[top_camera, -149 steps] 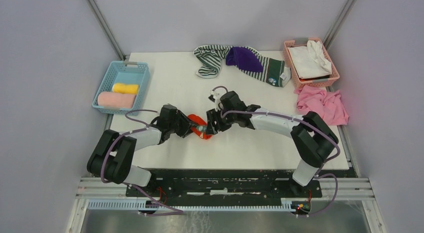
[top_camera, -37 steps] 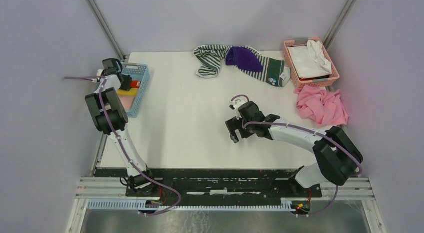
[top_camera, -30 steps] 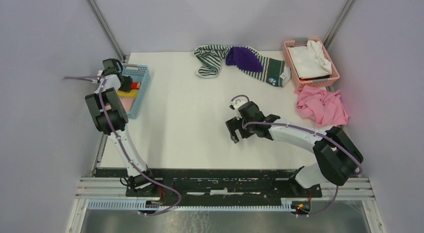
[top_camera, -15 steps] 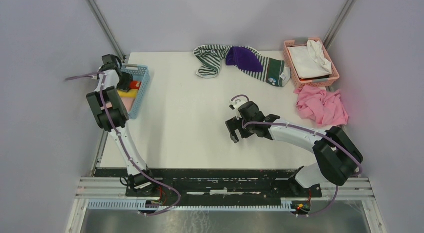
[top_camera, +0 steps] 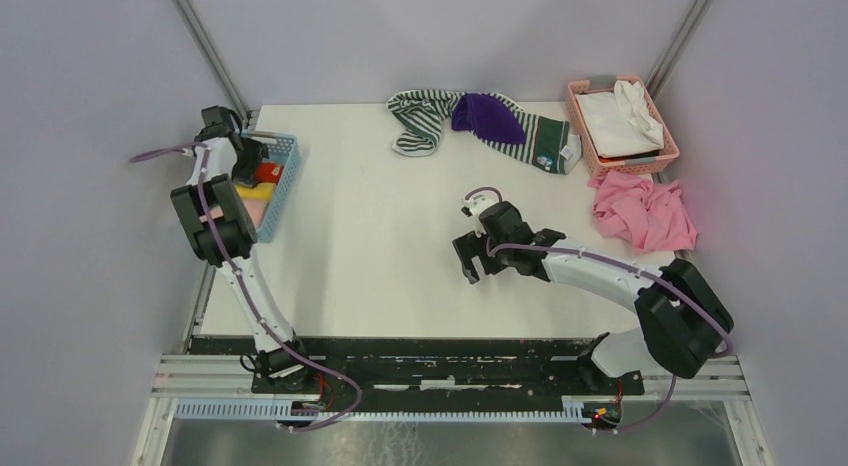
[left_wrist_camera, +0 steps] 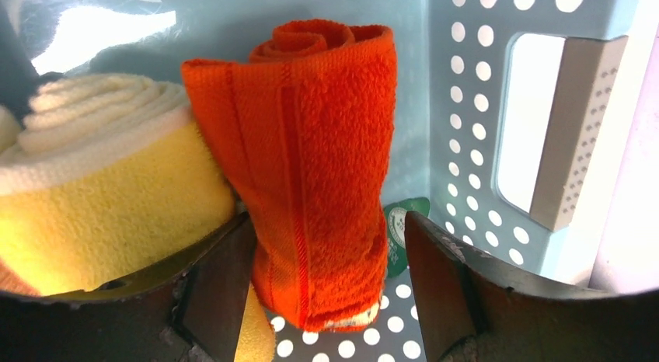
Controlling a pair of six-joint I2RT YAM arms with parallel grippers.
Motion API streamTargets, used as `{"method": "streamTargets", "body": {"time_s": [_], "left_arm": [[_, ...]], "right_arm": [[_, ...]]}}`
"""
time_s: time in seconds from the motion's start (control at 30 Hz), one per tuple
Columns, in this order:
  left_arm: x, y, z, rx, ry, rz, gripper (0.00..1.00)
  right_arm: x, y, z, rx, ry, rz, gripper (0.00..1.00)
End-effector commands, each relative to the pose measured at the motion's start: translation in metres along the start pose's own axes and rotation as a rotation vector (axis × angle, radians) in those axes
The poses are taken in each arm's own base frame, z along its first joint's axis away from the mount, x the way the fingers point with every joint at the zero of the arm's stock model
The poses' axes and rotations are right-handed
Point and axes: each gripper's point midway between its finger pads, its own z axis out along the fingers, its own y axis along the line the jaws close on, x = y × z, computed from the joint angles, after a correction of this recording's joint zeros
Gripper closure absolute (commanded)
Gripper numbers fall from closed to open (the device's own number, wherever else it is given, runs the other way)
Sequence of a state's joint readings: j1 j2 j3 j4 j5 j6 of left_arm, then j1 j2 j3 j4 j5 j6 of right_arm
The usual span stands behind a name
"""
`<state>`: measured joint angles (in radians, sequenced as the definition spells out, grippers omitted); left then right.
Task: Roll the towels
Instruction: Place the towel in the bin, then reset both arms
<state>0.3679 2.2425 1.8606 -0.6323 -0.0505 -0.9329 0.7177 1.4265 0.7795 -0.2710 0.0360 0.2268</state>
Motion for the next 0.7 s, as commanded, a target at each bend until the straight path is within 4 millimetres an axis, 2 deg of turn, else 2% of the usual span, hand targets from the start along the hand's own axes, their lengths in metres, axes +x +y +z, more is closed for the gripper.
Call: {"method": "streamTargets", "body": {"time_s": [0.0,0.17,0.23,0.3,0.47,0.57,0.67], "left_arm": [[-0.036,-0.005,-0.059,0.038,-0.108,0.013,0.23],[-0.03,0.0,-0.091,0.066,-0.113,0.036,0.21],[-0.026,0.003,-0.11,0.09,-0.119,0.053,0.2],[-0.017,0.014,-0.126,0.1,-0.122,0.074,0.12],[0.019,0.044,-0.166,0.167,-0.099,0.171,0.1],[0.038,0.049,-0.203,0.285,-0.1,0.258,0.1],[0.056,0.053,-0.249,0.418,-0.131,0.355,0.1]], "right_arm": [[-0.028,-0.003,-0.017,0.021,-0.102,0.002,0.0],[-0.043,-0.011,-0.033,0.068,-0.152,0.003,0.0],[-0.05,-0.02,-0.041,0.118,-0.176,0.016,0.0],[-0.055,-0.03,-0.049,0.177,-0.198,0.033,0.0],[-0.067,-0.063,-0.078,0.364,-0.256,0.109,0.0],[-0.072,-0.079,-0.101,0.453,-0.319,0.165,0.0],[-0.075,-0.094,-0.13,0.53,-0.372,0.194,0.0]]}}
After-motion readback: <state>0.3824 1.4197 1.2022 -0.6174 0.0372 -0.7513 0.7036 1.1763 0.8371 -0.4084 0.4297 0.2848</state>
